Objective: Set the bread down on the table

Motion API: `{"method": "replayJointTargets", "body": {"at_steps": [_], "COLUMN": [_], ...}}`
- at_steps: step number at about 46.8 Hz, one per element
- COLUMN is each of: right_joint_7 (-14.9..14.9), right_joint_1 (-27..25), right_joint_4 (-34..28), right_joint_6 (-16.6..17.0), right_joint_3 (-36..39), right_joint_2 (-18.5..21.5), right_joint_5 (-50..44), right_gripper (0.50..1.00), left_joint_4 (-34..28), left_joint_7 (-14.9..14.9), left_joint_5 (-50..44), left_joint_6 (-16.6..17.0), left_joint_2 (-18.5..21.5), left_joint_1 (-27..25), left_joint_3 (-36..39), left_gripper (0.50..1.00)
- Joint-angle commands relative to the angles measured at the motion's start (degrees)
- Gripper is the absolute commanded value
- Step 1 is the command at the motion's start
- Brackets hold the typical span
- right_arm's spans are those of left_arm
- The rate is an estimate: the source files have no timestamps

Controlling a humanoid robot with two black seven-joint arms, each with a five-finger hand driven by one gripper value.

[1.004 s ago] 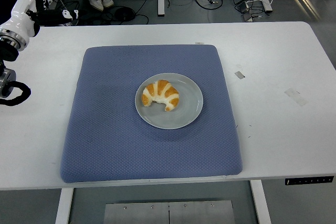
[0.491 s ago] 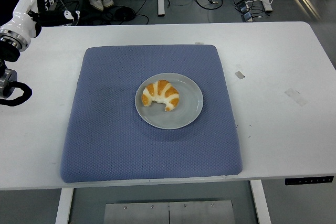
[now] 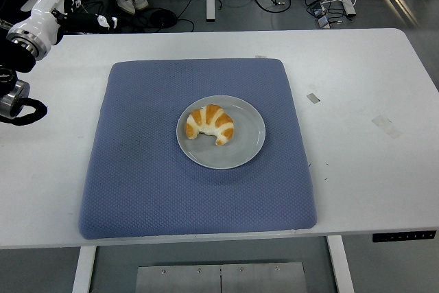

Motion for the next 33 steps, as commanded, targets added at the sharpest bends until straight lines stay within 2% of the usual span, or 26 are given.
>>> {"method": "replayJointTargets", "body": {"at_steps": [1,9,19,33], "right_joint_7": [0.0,0.0,0.0,0.0], "right_joint_1": [0.0,0.0,0.0,0.0], "right_joint_4": [0.0,0.0,0.0,0.0], "right_joint_6": [0.0,0.0,0.0,0.0], "right_joint_3": [0.0,0.0,0.0,0.0], "right_joint_2": [0.0,0.0,0.0,0.0], "right_joint_5": [0.0,0.0,0.0,0.0], "right_gripper": [1.0,1.0,1.0,1.0], "left_joint_4": [-1.71,-5.57,-7.16,-9.62], "left_joint_7": [2.25,6.82,11.66,12.1], "left_joint_5": [2.8,10.71,18.62,23.11], "left_joint_6": [0.06,0.15,0.15,0.23], "left_joint_2": [-0.16,-1.3,-3.33,-4.91], "left_joint_1": [-0.59,-1.82,-3.49,-4.99], "left_joint_3": [0.28,2.56,7.13,12.06], "left_gripper": [0.98,0.98,0.98,0.98]}}
